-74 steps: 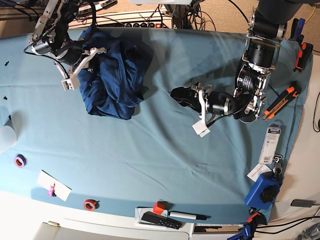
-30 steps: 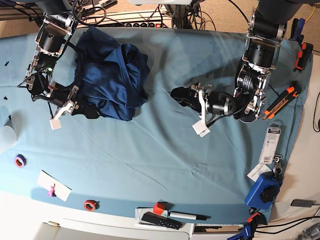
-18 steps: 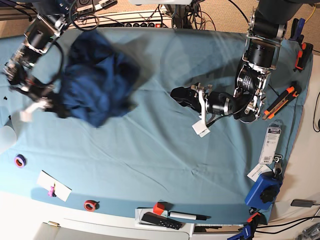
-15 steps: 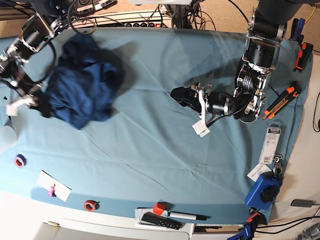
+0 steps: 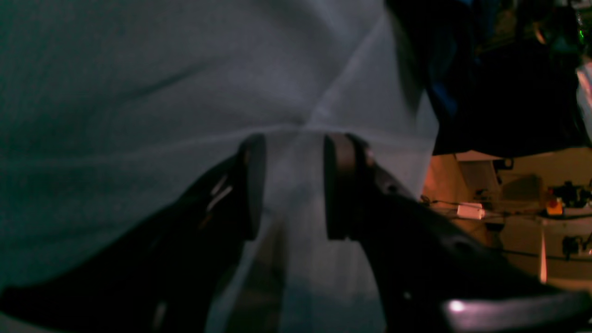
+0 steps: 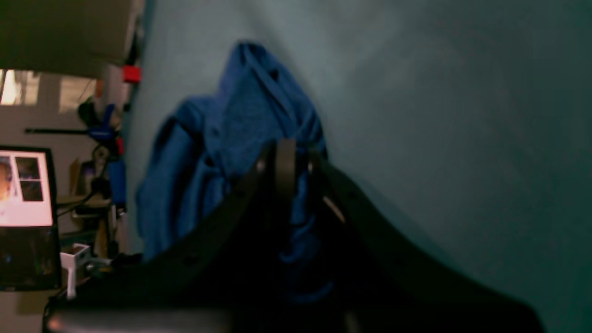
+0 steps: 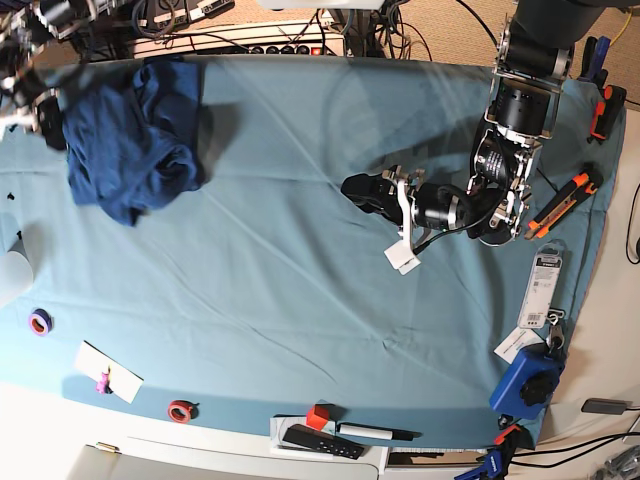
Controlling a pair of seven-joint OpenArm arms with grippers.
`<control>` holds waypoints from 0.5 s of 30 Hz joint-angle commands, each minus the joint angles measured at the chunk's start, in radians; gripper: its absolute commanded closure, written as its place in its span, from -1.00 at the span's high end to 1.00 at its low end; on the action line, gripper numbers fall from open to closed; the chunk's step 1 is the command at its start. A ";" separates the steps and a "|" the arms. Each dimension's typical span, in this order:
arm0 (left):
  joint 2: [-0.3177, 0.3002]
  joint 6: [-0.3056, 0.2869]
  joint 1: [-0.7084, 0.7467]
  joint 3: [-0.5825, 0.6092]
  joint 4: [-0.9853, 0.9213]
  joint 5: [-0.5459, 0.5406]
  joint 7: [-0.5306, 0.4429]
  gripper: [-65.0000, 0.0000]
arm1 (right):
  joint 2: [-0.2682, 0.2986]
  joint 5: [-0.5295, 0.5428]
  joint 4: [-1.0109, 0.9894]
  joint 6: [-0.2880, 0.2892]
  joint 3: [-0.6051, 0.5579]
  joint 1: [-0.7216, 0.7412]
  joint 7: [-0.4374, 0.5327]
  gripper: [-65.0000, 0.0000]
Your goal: Layout the t-shirt on the table in an organized manner, then fold the t-shirt properly
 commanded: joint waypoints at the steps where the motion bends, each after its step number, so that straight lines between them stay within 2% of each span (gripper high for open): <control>1: -0.002 -0.005 -0.022 -0.003 0.016 -0.026 -0.015 -0.33 | 0.027 0.042 0.016 0.006 0.014 -0.015 0.013 -1.00; 7: -0.002 -0.005 -0.022 -0.003 0.016 -0.027 -0.015 -0.33 | 0.026 0.104 0.016 0.006 0.026 -0.103 0.013 -1.00; 11: -0.002 -0.005 -0.022 -0.003 0.016 -0.027 -0.015 -0.33 | 0.026 0.130 0.016 0.006 0.026 -0.110 0.013 -1.00; 13: -0.002 -0.005 -0.022 -0.003 0.016 -0.027 -0.015 -0.33 | 0.027 0.172 0.016 0.027 0.025 -0.110 0.013 -1.00; 14: -0.002 -0.005 -0.022 -0.003 0.016 -0.027 -0.015 -0.33 | 0.029 0.196 0.016 0.060 0.025 -0.109 0.013 -0.94; 15: -0.002 -0.005 -0.022 -0.003 0.016 -0.027 -0.015 -0.33 | 0.032 0.217 0.016 0.065 0.025 -0.104 0.013 -0.70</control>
